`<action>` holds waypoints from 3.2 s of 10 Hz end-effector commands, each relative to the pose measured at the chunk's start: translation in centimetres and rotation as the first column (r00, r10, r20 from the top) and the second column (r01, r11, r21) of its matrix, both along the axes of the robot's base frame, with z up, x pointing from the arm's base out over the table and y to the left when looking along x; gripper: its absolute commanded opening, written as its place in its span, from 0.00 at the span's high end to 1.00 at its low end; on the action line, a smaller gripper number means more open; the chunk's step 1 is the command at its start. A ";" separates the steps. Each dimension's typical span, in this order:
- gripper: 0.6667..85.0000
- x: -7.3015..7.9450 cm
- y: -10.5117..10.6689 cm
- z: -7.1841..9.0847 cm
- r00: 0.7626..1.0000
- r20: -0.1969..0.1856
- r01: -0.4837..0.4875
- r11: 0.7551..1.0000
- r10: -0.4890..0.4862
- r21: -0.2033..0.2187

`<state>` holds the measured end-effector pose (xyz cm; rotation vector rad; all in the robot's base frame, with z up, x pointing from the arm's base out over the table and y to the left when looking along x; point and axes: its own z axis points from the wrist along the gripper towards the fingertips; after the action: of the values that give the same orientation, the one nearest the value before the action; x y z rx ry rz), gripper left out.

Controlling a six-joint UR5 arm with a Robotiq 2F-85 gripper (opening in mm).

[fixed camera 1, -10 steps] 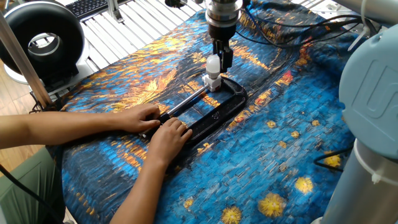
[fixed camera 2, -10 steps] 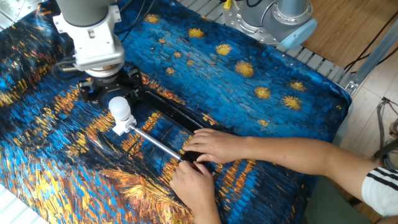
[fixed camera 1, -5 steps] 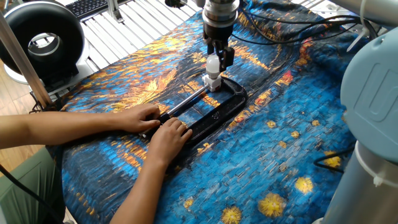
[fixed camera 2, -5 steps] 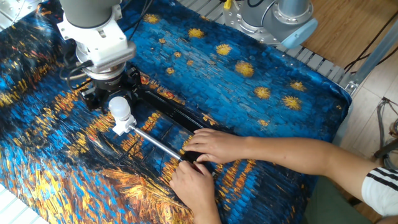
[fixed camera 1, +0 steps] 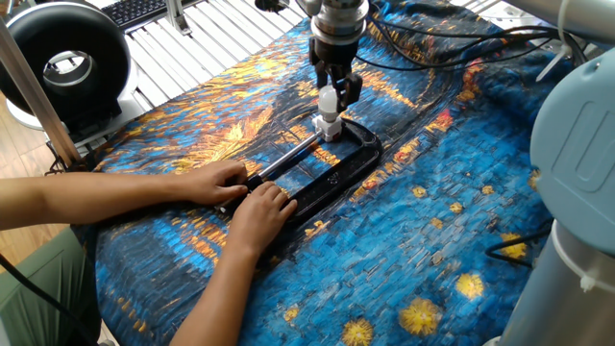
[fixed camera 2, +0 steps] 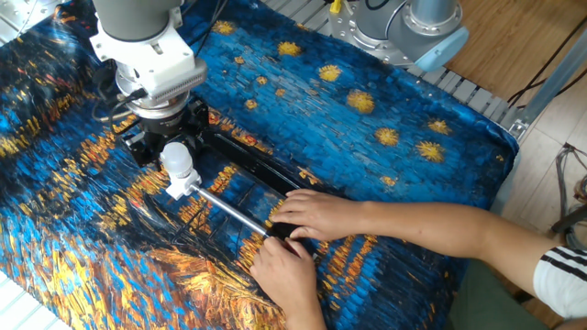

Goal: Install the light bulb by rotating it

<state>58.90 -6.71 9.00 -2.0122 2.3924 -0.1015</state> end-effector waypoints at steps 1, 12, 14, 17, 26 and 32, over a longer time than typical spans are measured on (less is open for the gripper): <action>0.25 0.1 0.3 0.0 1.000 0.006 -0.019 1.000 0.019 0.011; 0.65 0.5 -0.3 -0.2 0.967 0.043 0.249 0.967 -0.251 0.044; 0.66 0.6 -0.2 0.0 0.928 0.039 0.366 0.928 -0.370 0.073; 0.70 1.0 -0.5 0.2 0.841 0.036 0.534 0.839 -0.540 0.104; 0.77 1.3 -1.3 0.7 0.607 -0.011 0.789 0.601 -0.795 0.129; 0.16 -0.8 -0.2 0.0 0.614 -0.074 0.789 0.608 -0.786 0.083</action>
<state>58.68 -7.62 9.01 -0.7595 3.0012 0.0135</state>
